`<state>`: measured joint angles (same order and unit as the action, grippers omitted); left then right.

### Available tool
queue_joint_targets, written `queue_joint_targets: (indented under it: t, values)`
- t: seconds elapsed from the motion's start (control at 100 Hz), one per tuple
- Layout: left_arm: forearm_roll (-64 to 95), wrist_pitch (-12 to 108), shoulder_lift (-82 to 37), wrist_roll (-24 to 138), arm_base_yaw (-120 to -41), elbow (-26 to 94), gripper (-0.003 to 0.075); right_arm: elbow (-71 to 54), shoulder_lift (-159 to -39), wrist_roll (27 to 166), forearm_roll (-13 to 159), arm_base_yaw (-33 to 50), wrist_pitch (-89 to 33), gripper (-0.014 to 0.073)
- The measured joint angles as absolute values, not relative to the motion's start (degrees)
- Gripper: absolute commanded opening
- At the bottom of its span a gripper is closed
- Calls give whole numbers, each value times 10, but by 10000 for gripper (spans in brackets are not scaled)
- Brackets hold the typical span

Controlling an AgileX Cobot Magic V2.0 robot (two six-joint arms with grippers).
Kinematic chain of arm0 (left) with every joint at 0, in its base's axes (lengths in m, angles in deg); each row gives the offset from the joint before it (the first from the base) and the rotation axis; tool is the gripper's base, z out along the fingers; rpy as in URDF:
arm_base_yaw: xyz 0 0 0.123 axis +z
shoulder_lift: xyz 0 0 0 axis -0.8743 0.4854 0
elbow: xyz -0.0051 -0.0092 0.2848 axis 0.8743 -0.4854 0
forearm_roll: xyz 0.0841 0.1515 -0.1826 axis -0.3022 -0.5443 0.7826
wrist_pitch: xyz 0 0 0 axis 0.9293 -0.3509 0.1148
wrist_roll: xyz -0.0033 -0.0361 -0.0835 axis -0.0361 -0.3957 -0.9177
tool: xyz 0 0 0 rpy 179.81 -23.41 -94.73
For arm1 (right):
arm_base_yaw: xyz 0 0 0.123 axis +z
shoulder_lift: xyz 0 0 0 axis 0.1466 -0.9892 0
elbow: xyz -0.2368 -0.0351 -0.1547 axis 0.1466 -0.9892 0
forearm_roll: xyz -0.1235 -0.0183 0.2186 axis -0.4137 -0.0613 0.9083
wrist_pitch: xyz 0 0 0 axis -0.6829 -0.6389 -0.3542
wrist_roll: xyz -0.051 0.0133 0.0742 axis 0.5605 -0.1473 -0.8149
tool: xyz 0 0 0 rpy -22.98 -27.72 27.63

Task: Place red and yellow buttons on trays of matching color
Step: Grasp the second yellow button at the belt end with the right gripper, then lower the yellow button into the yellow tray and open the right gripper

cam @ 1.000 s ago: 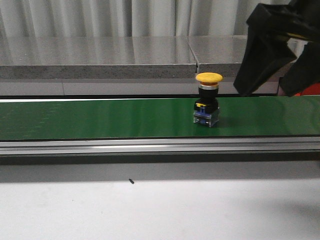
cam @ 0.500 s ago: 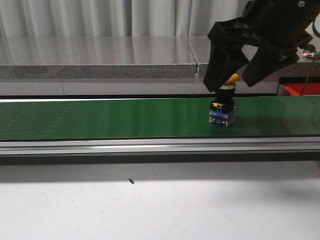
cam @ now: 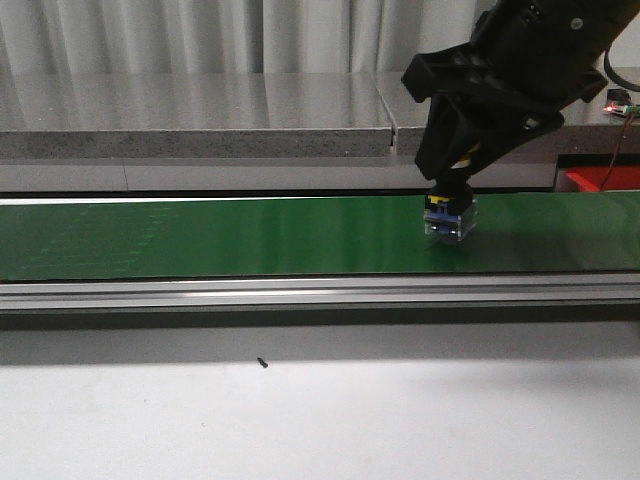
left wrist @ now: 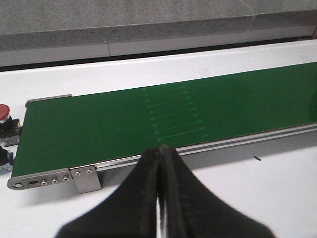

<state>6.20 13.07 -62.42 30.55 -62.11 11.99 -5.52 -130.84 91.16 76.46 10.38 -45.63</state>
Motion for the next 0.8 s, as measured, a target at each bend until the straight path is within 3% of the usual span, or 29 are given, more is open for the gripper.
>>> queue_joint_targets:
  t: [0.35, 0.8]
  values:
    - [62, 131, -624, 305, -621, 120, -20, -102, -1228, 851, 741, 35, -454, 48]
    - [62, 131, -624, 305, -621, 120, -20, -176, -1106, 789, 702, -186, -480, 48]
